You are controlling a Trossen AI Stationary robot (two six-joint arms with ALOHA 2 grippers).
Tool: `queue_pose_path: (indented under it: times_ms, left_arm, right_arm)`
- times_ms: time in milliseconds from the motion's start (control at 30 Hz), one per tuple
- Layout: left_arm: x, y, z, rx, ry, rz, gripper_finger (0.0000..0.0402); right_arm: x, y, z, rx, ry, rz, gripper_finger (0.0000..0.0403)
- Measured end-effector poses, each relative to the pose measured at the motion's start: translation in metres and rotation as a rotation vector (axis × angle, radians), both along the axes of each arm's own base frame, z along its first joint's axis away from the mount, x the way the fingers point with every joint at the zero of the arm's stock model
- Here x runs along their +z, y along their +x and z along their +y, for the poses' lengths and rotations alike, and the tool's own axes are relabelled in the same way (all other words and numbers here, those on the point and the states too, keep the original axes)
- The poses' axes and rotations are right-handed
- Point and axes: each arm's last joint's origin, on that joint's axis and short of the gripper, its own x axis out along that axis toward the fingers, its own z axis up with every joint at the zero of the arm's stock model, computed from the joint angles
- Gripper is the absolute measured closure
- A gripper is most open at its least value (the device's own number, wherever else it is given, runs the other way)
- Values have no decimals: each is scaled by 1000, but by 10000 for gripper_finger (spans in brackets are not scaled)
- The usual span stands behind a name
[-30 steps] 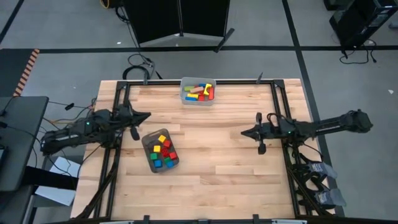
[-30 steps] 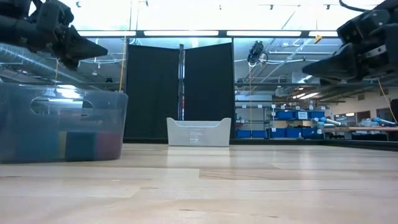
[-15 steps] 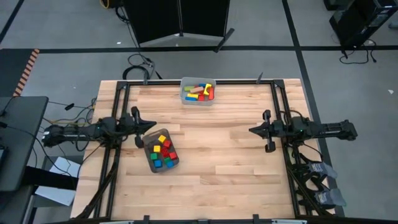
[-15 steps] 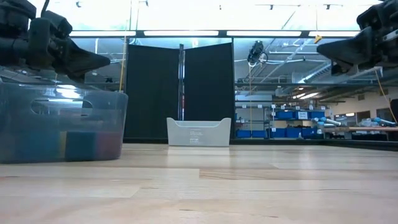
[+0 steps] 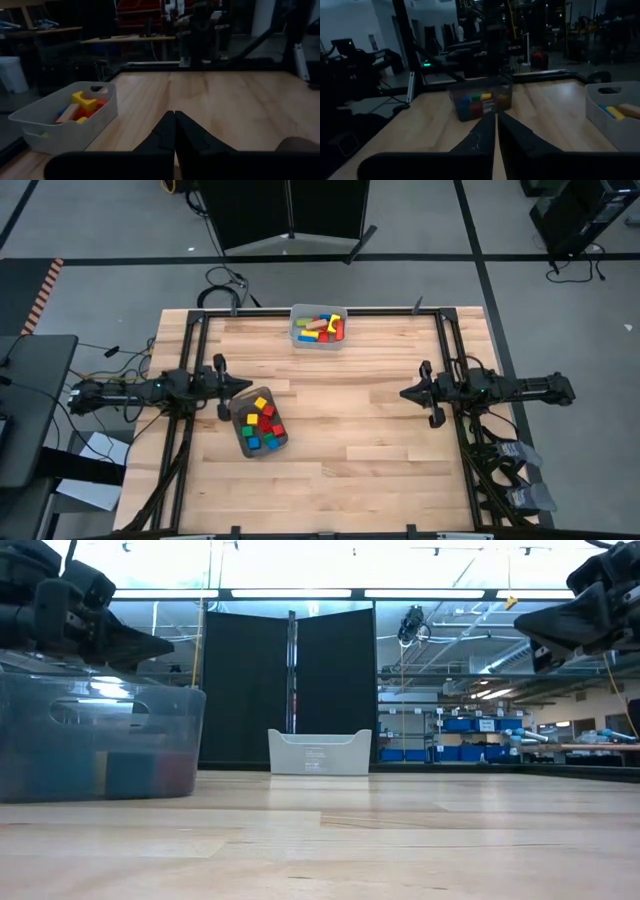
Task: Sort blocks by size
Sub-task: Return to Home Position
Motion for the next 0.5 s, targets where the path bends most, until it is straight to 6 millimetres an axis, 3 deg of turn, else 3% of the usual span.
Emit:
queue_pose_path:
  times_ms: [500]
  left_arm:
    - [0,1,1,29,50,7,394]
  right_arm:
    - [1,0,0,0,7,-7,354]
